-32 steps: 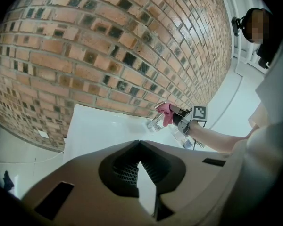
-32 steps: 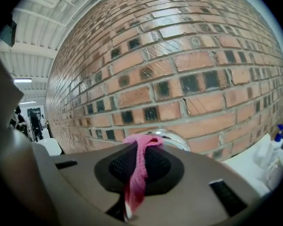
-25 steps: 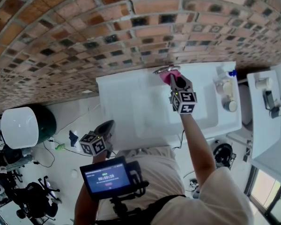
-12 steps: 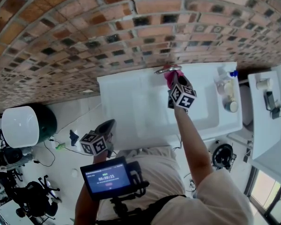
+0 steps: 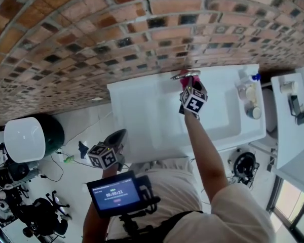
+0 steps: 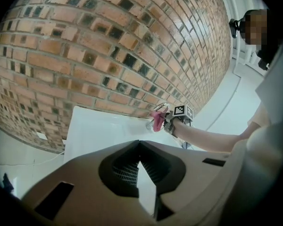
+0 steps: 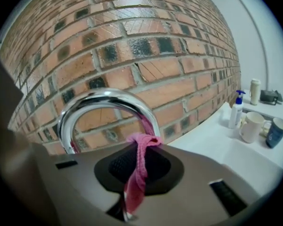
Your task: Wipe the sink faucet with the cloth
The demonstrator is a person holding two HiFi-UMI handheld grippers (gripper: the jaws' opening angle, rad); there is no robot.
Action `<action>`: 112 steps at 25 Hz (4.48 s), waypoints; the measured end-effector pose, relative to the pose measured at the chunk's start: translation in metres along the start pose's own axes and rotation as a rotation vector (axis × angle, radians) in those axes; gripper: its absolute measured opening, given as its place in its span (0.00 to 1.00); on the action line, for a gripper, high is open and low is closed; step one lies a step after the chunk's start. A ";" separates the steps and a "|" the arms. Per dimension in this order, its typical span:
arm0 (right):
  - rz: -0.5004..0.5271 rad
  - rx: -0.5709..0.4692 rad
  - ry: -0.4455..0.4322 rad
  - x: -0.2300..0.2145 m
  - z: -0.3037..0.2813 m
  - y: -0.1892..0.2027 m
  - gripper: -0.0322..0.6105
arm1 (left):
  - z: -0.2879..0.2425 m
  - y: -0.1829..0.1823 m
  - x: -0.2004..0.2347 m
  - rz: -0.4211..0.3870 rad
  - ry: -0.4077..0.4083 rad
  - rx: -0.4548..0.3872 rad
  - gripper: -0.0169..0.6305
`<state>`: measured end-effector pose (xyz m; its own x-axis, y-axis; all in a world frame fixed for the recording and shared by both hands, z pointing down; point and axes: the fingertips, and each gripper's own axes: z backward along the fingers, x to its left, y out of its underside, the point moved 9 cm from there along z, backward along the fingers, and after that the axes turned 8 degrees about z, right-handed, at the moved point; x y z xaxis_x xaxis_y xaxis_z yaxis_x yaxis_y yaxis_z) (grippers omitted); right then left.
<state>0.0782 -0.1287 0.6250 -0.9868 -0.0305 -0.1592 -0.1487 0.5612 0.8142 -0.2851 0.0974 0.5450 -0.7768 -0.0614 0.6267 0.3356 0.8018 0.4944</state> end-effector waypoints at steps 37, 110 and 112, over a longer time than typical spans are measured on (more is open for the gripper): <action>-0.272 0.077 0.274 -0.005 -0.026 0.086 0.11 | 0.004 -0.036 0.074 -0.060 0.038 0.166 0.02; -0.238 0.308 -0.786 -0.169 0.011 0.085 0.11 | -0.018 0.061 -0.074 -0.014 0.010 -0.017 0.02; -0.250 0.252 -0.774 -0.173 0.024 0.085 0.11 | -0.024 0.065 -0.073 -0.017 0.016 -0.007 0.02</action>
<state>0.2383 -0.0563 0.7083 -0.5913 0.3446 -0.7291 -0.2468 0.7834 0.5704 -0.1942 0.1395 0.5461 -0.7739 -0.0848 0.6276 0.3261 0.7961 0.5097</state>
